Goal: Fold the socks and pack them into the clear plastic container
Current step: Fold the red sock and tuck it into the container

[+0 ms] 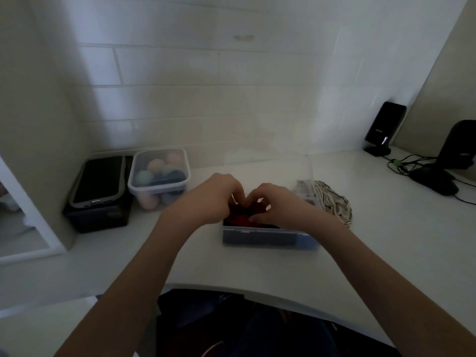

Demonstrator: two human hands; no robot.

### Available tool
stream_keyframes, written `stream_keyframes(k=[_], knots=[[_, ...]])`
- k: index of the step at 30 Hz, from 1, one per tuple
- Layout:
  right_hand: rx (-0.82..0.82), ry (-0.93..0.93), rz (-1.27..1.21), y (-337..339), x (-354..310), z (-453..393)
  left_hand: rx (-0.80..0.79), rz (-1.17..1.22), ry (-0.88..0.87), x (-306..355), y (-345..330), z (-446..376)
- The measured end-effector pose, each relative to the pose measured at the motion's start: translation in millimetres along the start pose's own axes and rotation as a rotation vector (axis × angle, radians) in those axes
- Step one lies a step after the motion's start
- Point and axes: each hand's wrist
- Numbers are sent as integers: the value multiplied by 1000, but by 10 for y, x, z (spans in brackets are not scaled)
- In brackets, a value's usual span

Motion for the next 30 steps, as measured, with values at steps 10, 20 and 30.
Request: stream_keyframes(k=[10, 20, 30], knots=[[-4, 5, 316, -25, -59, -38, -104, -442, 65, 87, -102, -131], [-73, -8, 421, -36, -91, -135, -149, -440, 82, 32, -188, -197], [-250, -23, 285, 40, -81, -156, -246, -362, 104, 38, -200, -236]])
Point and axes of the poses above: each hand's wrist, its own z-axis away from the middle knuckle, its own y-axis out of the back of the hand, x = y × z, and after that the axes turned 1 degree about x, right-handed
